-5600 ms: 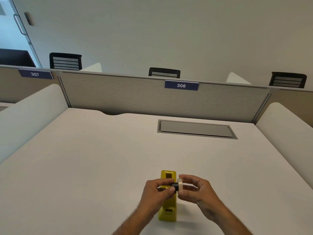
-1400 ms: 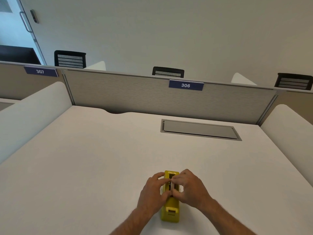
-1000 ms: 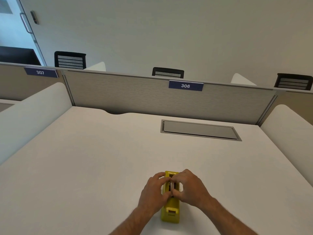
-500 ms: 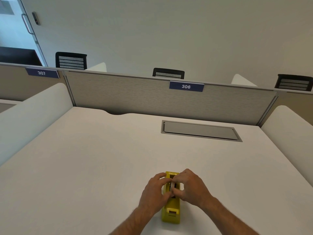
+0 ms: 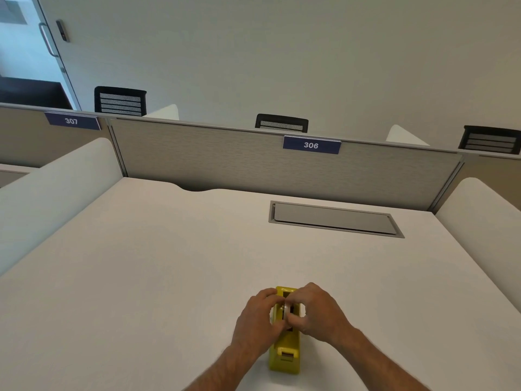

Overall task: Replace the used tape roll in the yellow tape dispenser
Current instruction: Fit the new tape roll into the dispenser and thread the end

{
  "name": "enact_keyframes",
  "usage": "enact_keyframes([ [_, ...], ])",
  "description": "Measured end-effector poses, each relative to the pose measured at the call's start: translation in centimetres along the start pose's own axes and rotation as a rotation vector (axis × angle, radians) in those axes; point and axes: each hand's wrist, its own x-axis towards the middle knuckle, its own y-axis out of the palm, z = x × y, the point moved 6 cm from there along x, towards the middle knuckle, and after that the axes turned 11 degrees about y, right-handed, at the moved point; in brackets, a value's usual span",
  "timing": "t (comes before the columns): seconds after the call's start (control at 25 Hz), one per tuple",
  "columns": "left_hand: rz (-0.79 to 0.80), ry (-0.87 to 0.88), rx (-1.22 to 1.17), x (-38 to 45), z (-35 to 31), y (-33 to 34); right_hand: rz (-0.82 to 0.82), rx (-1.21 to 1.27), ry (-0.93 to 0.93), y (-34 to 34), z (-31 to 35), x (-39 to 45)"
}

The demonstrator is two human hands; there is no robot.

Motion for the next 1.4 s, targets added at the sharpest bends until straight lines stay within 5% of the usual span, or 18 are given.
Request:
enact_keyframes([
  [1.4,0.019,0.006,0.009,0.13,-0.46,0.10,0.063,0.011,-0.019,-0.48,-0.55,0.23],
])
